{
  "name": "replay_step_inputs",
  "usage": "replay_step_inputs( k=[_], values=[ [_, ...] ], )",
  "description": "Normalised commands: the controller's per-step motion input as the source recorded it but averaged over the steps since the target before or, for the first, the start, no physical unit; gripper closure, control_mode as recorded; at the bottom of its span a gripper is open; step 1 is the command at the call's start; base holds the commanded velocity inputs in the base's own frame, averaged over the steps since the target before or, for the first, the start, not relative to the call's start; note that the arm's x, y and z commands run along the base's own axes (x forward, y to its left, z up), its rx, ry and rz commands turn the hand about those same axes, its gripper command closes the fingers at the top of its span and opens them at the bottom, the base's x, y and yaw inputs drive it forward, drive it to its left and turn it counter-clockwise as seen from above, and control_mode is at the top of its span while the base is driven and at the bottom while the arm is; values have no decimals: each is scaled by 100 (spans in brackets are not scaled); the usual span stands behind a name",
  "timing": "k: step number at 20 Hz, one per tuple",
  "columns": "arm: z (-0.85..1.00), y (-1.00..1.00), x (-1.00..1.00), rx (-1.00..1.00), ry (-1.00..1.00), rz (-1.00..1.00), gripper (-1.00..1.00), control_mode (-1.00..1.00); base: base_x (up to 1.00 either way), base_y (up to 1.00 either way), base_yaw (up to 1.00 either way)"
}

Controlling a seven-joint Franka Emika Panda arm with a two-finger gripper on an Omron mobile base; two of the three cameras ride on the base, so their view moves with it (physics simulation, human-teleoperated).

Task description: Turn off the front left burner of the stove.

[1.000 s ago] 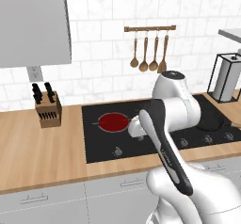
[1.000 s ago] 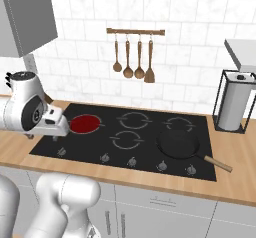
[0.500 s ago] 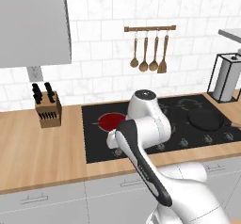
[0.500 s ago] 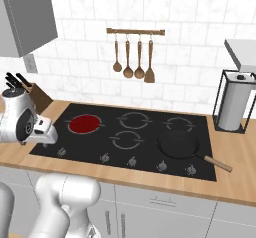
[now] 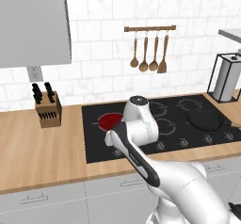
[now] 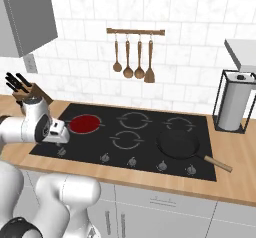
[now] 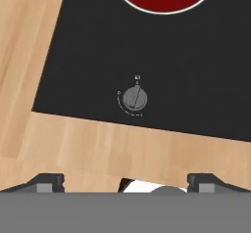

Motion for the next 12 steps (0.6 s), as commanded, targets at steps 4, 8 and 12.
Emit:
replay_step_inputs(
  k=[4, 8, 12],
  values=[
    [-66, 0, 53, 0, 0, 0, -100, -100, 0, 0, 0],
    [-35, 0, 29, 0, 2, -1, -100, -100, 0, 0, 0],
    [-21, 0, 19, 0, 7, -2, -100, -100, 0, 0, 0]
  ],
)
